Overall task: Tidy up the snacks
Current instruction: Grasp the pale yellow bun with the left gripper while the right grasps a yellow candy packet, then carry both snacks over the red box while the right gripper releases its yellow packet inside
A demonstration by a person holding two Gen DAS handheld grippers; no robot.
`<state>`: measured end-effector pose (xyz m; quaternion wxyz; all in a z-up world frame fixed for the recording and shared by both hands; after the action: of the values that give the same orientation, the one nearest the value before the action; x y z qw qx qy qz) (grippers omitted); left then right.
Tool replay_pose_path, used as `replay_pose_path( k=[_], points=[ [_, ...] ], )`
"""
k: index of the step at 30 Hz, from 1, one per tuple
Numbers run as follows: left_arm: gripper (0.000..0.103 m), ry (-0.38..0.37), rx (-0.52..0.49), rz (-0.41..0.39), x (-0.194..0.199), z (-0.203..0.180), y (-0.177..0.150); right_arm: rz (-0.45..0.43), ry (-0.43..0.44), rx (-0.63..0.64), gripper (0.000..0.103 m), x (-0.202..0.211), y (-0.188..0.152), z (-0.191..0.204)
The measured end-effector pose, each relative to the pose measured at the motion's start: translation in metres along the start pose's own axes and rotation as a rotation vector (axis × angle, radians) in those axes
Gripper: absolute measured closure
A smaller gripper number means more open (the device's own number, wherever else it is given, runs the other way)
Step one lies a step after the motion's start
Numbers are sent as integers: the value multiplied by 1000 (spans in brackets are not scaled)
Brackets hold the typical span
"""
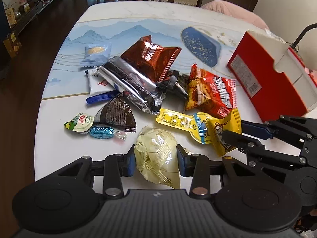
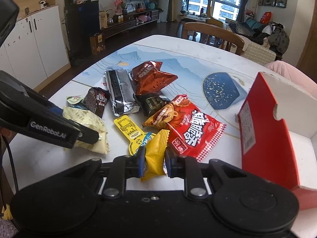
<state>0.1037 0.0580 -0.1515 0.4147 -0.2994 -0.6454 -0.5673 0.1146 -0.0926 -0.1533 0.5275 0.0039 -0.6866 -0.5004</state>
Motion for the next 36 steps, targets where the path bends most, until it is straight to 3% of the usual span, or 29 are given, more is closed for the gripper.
replay_pose_path(
  k=[11, 17, 26, 36],
  points=[
    [64, -40, -25, -62, 44, 0, 4, -77, -48, -77, 84, 54, 10, 4],
    [64, -99, -79, -129, 77, -13, 16, -142, -100, -117, 84, 94, 17, 0],
    [64, -158, -197, -234, 116, -68, 43, -225, -160, -158, 84, 140, 31, -35],
    [64, -174, -238, -262, 112, -147, 86, -249, -219, -188, 84, 156, 31, -118]
  ],
)
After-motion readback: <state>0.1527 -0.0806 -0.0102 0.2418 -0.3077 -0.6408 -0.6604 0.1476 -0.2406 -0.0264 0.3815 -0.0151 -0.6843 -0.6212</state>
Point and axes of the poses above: each gripper's, at about its wrist camera, not at the fingertips, and x roughly against the way its jaws point, z to its left, y to its top, the point moved 2 cm from there along -x, roughly the way its jaws point, and after that the axes turned 9 degrees about y, right-handed, at the moved point
